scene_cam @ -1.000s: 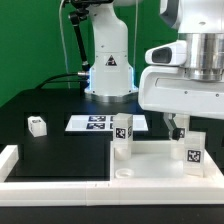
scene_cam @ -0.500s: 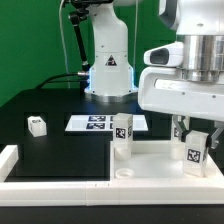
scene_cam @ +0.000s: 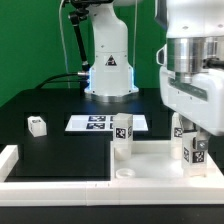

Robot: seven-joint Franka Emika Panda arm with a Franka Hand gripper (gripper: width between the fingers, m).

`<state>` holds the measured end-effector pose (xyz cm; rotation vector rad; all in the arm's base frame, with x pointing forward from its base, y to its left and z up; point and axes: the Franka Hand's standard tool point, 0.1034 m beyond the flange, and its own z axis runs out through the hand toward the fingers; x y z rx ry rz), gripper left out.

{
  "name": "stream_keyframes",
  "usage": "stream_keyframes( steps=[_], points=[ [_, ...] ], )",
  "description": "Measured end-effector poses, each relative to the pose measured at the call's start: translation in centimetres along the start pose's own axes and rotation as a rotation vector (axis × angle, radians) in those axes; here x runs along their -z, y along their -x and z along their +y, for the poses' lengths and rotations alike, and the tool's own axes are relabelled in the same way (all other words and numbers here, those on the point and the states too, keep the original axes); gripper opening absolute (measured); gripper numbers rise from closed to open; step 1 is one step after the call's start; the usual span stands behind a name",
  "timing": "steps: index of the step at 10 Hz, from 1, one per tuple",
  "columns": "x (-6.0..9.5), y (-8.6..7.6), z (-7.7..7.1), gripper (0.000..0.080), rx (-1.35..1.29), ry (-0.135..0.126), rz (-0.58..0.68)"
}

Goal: Assemble square table

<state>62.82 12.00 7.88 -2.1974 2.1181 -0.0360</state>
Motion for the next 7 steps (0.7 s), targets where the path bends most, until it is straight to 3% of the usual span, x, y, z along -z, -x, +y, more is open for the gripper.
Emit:
stream_keyframes(
  steps=[3,4,5,6,7],
  points=[
    [-0.05,0.26,-0.11,0.0292,-0.319,-0.017,-0.043],
    [-0.08,0.26,-0.11,0.0371,-0.333,-0.016,-0.043],
    [-0.14,0.26,-0.08,0.0371,-0.331,-0.016,-0.042],
    [-0.16,0.27,-0.07,0.0547,-0.273,-0.017,-0.041],
    [-0.22,0.41,-0.09,0.0547,-0.065,-0.024,-0.030]
  ],
)
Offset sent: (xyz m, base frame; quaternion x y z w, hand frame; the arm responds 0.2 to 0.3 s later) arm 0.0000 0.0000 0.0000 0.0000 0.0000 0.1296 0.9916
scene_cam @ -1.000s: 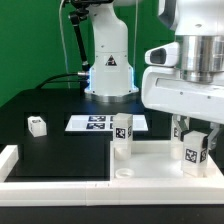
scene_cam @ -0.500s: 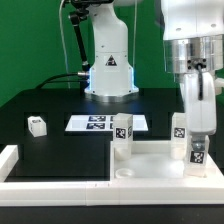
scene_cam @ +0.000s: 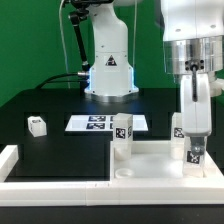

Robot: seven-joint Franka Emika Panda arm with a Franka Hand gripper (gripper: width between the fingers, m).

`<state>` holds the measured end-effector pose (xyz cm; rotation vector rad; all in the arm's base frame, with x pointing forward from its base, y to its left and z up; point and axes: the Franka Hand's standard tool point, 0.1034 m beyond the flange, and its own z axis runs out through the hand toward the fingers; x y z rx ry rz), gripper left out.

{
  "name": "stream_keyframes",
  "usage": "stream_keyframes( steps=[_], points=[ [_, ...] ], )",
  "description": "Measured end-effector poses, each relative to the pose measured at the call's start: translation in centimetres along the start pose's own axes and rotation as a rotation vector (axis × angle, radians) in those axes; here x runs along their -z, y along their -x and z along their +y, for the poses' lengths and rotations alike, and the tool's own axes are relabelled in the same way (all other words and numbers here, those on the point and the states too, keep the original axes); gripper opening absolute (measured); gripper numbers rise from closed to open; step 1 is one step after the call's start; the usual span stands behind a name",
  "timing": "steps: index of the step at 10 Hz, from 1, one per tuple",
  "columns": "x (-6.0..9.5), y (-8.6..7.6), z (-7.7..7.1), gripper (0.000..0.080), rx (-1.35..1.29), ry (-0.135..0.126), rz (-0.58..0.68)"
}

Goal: Assemble square table

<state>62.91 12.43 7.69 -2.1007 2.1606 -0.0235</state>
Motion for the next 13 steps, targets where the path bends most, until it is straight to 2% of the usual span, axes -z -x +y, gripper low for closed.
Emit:
stream_keyframes(
  steps=[1,2,4,5,8,9,11,12,13],
  points=[
    [-0.3,0.0,-0.2,0.0632,0.215,-0.032,0.004],
    [-0.5,0.4,0.5,0.0632,0.259,-0.020,0.003],
    [-0.5,0.1,0.4,0.0649,0.389,-0.021,0.006],
    [-0.5,0.0,0.4,0.0649,0.494,-0.013,0.017],
    [0.2,-0.5,-0.8,0.0649,1.181,0.047,0.077],
    [0.2,-0.9,-1.0,0.0649,1.308,0.057,0.070],
    [0.1,-0.9,-1.0,0.0626,1.254,0.054,0.072],
    [0.1,-0.9,-1.0,0.0465,1.240,0.054,0.073],
    [0.1,-0.9,-1.0,0.0465,1.173,0.050,0.073]
  ],
)
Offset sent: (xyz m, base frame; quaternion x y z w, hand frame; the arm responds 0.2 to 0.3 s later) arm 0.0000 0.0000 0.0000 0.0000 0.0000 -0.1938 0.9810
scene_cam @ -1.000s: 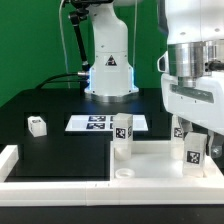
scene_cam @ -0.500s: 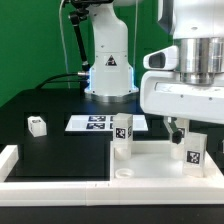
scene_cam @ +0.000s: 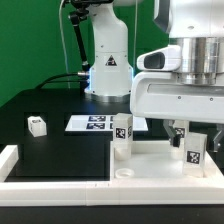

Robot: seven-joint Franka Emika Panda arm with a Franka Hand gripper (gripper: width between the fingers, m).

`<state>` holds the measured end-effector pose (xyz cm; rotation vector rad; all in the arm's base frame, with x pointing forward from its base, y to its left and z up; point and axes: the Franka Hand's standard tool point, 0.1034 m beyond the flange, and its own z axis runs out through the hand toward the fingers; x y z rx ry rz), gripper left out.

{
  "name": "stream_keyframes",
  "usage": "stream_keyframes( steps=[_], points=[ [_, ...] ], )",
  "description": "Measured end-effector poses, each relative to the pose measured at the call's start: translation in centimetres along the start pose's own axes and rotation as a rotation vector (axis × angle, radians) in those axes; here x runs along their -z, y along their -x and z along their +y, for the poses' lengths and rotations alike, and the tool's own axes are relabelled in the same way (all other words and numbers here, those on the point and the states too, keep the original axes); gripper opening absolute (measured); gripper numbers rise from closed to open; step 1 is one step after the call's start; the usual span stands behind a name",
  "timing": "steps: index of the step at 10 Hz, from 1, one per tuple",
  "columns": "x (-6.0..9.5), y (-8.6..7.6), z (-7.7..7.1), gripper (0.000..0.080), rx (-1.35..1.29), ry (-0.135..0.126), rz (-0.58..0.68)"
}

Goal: Assemble square table

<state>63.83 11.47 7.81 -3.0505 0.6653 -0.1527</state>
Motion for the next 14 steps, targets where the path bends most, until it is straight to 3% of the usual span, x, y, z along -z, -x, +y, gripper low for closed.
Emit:
stream_keyframes(
  steps=[1,4,6,8,9,14],
  points=[
    [0.00,-0.02,0.04,0.0284,-0.071,0.001,0.000],
    [-0.04,-0.08,0.28,0.0290,-0.239,0.003,0.000],
    [-0.10,0.05,0.79,0.0290,-0.619,0.005,-0.019],
    [-0.08,0.40,0.89,0.0291,-0.981,-0.018,-0.081],
    [-0.08,0.56,0.91,0.0291,-1.143,-0.045,-0.121],
    [-0.04,0.64,0.88,0.0294,-1.374,-0.032,-0.129]
  ],
)
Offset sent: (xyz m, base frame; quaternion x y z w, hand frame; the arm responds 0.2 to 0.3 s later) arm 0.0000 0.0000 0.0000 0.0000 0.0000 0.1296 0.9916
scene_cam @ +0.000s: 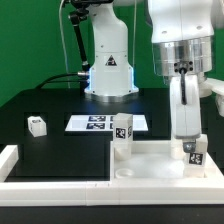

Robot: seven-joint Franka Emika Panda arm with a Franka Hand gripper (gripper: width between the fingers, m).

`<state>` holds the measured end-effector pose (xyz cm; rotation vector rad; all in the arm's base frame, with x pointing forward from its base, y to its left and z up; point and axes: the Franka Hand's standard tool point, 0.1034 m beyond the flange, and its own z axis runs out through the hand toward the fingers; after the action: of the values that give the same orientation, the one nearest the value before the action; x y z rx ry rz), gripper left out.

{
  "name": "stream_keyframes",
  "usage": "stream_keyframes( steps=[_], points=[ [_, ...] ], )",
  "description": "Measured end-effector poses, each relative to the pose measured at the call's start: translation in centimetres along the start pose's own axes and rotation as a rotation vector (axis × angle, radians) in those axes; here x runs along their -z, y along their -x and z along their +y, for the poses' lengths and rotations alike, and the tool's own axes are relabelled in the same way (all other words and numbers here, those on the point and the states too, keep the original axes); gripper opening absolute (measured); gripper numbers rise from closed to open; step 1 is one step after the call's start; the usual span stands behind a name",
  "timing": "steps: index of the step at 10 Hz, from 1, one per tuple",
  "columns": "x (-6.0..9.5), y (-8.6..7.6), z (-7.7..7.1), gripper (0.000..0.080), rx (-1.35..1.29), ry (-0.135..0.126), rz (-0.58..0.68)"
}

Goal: Assemble square table

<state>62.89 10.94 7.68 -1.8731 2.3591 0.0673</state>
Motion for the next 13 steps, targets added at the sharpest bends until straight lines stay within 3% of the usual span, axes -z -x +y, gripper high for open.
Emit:
stream_keyframes(
  steps=[1,2,3,5,9,11,13],
  points=[
    [-0.1,0.0,0.0,0.0475,0.006,0.000,0.001],
    [-0.1,0.0,0.1,0.0475,0.106,0.003,0.016],
    [-0.2,0.5,0.3,0.0607,0.289,0.010,0.049],
    [-0.4,1.4,0.7,0.0644,0.623,0.020,0.063],
    [-0.4,0.9,0.5,0.0649,0.884,0.030,0.067],
    [-0.3,1.0,0.0,0.0649,1.288,0.057,0.108],
    [-0.1,1.1,-0.4,0.0649,1.469,0.043,0.117]
  ],
)
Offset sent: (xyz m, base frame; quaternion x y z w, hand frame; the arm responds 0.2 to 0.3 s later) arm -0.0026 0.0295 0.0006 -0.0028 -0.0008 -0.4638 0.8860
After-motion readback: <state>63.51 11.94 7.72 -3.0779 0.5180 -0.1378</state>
